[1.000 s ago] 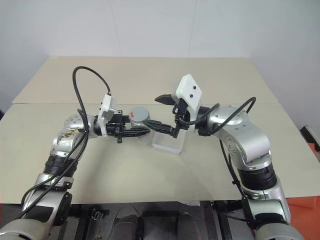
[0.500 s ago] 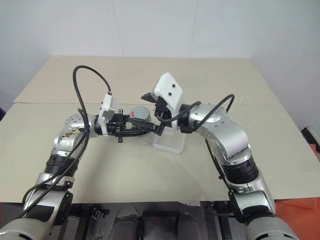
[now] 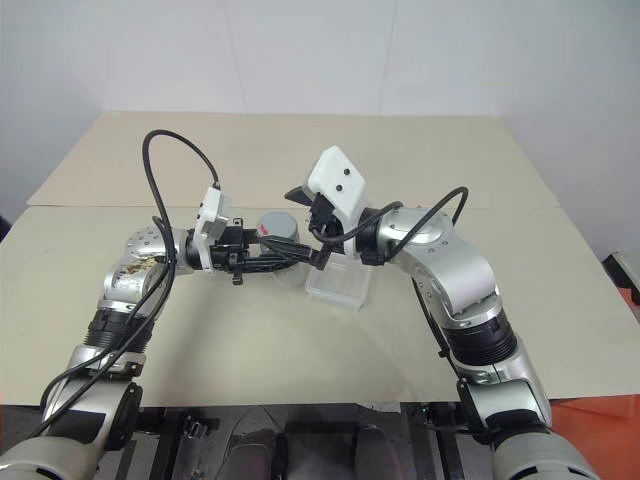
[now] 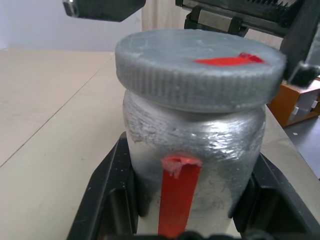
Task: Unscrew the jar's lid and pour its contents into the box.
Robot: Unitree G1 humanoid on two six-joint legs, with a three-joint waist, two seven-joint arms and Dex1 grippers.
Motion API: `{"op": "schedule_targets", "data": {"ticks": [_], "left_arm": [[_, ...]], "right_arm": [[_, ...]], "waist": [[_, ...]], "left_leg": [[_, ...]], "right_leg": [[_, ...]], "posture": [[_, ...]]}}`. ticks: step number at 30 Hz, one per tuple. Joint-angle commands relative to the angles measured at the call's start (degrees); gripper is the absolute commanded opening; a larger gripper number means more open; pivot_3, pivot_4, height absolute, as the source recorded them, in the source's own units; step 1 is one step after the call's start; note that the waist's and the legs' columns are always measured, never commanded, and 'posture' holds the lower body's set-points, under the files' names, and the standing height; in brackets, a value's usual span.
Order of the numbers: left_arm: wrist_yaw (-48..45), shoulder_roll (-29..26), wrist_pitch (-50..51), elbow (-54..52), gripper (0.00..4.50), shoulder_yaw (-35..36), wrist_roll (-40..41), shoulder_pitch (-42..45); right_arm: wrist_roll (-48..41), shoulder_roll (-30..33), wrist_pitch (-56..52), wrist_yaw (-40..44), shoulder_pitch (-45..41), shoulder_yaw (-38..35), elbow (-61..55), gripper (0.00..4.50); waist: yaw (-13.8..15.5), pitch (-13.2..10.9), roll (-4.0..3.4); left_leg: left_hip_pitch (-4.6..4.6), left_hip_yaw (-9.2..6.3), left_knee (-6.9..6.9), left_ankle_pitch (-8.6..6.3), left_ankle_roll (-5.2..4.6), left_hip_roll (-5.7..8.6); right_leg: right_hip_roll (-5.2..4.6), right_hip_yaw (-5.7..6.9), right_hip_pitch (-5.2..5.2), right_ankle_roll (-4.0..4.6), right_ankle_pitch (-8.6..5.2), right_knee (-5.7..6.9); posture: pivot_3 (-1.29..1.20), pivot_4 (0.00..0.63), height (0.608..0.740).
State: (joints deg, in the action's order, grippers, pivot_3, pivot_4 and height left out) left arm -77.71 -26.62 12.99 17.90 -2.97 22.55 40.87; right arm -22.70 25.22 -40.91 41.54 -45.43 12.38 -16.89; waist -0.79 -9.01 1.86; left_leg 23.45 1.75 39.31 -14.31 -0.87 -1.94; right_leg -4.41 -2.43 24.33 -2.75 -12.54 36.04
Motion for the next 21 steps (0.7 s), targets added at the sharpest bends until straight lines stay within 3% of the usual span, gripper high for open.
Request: {"op": "schedule_targets", "data": {"ticks": [1, 21], "left_arm": [[-0.38, -0.46, 0.14, -2.2, 1.91, 0.65, 1.18, 0.54], [-0.2, -0.2, 0.29, -2.95, 1.91, 0.66, 1.26, -0.1]], "right_arm": [[-0.35, 0.62, 0.74, 0.3, 0.0, -2.0, -1.98, 4.48], [-2.75, 0.08, -1.44, 2.07, -0.75, -2.3, -1.05, 4.48]], "waist": [[0.0, 0.0, 0.0], [0.0, 0.0, 0.0]], "left_leg": [[0.0, 0.0, 0.0, 0.0, 0.0, 0.0], [0.0, 0.0, 0.0, 0.0, 0.0, 0.0]], "right_leg": [[0.0, 0.0, 0.0, 0.0, 0.0, 0.0], [0.0, 0.0, 0.0, 0.0, 0.0, 0.0]], "posture": [[0.0, 0.15, 0.74], [0.0, 0.15, 0.74]]}}
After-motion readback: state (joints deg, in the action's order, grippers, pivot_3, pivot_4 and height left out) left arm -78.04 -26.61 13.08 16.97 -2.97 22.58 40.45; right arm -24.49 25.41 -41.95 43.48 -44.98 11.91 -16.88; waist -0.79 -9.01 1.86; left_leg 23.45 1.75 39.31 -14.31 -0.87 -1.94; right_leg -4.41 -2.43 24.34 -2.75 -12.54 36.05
